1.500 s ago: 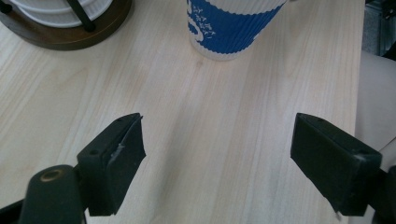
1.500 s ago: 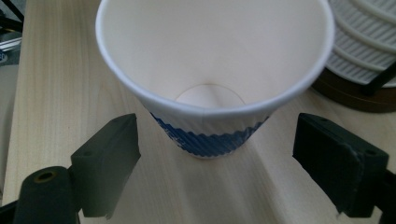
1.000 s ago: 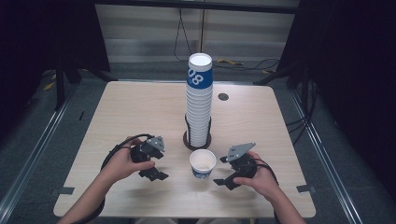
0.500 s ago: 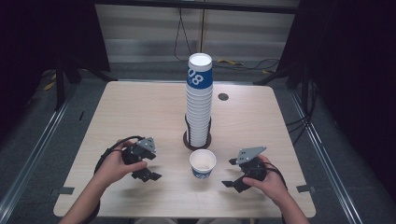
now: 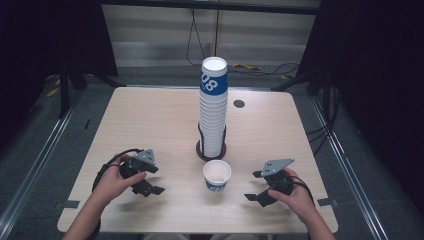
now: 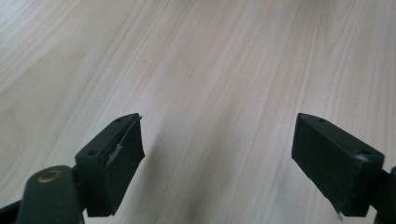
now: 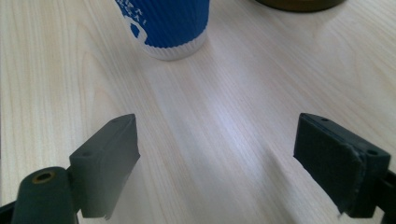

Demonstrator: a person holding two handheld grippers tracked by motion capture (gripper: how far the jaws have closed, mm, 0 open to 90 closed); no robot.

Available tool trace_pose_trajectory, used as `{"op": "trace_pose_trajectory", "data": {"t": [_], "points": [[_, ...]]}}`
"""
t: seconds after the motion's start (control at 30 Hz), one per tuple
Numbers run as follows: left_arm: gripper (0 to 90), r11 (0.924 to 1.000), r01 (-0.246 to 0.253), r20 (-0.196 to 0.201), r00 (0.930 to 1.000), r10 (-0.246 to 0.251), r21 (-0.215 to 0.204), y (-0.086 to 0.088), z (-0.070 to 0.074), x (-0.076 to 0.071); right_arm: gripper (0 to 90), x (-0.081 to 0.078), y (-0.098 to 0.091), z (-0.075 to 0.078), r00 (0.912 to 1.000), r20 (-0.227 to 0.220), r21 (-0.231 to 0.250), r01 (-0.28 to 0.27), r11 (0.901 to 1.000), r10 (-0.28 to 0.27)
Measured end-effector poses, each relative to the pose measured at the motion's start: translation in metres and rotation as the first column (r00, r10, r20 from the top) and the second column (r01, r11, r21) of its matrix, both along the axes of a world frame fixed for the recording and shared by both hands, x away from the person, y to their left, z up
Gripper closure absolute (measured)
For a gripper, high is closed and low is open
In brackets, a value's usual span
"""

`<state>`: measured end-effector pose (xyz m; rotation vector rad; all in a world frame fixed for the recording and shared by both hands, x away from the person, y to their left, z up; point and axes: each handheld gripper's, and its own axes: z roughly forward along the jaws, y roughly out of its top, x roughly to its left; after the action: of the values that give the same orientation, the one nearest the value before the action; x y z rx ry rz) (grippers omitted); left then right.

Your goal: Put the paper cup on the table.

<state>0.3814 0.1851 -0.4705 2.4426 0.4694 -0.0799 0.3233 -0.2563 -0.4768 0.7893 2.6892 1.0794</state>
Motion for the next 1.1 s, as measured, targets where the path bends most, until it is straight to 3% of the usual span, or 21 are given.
{"op": "trace_pose_trajectory", "data": {"t": [0.2,0.5,1.1], "points": [[16.6,0.9994,-0.023,0.004,0.9997,0.024,-0.025,0.011,-0.004,-0.001,13.3,0.000,-0.006,-0.001,0.9999,0.005,-0.006,0.015,0.9999,-0.015],[16.5,0.9989,-0.047,0.009,0.9989,0.047,-0.006,0.024,-0.008,-0.002,13.3,-0.001,-0.016,-0.003,0.9993,0.006,-0.010,0.036,0.9993,-0.036],[16.3,0.9950,-0.097,0.019,0.9951,0.097,-0.023,0.051,-0.019,-0.003,13.2,-0.002,-0.033,-0.012,0.9973,0.003,-0.035,0.073,0.9967,-0.073]]}}
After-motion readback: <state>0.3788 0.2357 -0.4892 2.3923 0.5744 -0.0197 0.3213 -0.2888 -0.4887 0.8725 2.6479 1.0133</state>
